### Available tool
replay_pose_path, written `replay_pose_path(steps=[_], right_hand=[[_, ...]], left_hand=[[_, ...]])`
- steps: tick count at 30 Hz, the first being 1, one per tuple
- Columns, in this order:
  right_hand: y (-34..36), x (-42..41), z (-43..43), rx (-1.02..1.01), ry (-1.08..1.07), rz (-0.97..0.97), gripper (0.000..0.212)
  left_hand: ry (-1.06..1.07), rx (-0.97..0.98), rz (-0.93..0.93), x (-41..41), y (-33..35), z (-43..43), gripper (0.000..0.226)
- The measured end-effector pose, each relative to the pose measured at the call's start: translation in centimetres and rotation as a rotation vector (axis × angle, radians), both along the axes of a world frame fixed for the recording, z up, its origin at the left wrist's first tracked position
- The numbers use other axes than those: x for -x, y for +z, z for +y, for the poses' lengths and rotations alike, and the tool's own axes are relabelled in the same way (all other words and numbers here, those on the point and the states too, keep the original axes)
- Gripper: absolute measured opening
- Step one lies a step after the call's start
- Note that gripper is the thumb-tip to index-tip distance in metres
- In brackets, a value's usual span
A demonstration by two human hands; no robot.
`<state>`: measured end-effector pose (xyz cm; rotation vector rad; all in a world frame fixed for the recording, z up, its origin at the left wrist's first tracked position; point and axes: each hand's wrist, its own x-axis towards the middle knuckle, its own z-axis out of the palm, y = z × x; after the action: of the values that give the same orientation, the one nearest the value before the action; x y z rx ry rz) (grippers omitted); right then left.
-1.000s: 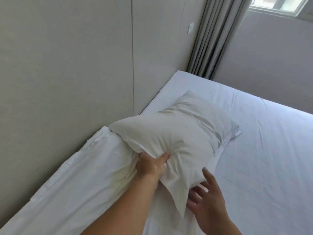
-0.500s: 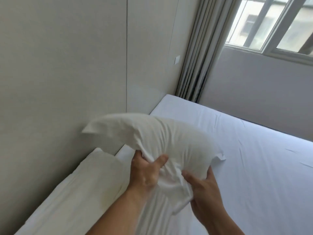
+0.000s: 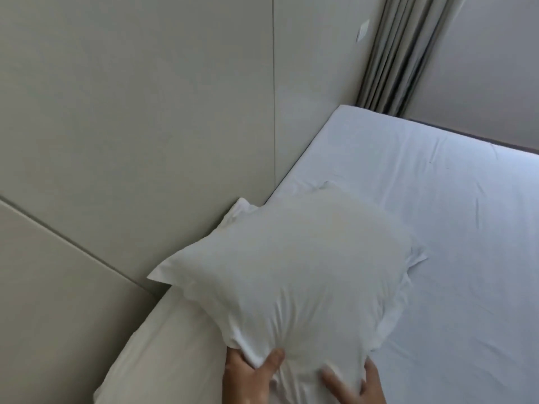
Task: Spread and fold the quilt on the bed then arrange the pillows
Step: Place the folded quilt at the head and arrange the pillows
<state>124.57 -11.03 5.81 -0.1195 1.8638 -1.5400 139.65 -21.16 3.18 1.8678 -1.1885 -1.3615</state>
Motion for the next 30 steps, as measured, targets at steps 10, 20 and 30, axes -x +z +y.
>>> replay_pose_path(steps=[10,20,30], right_hand=[[-1.2,4.9,-3.5,-0.231,0.052,-0.041,0.123],[-2.7,6.4,-3.3,-0.186,0.092,-0.188,0.092],[7.7,5.3,-3.7,-0.131,0.191,0.199,0.068]], left_hand=[[-0.115,0.467,-0.548,-0.6,10.8,-13.1,0.112],[-0.873,-0.096,-0.62,7.6,7.5,-24.0,0.115],[-0.708,-0.016,0.034,4.3,11.1,-19.7,0.05]])
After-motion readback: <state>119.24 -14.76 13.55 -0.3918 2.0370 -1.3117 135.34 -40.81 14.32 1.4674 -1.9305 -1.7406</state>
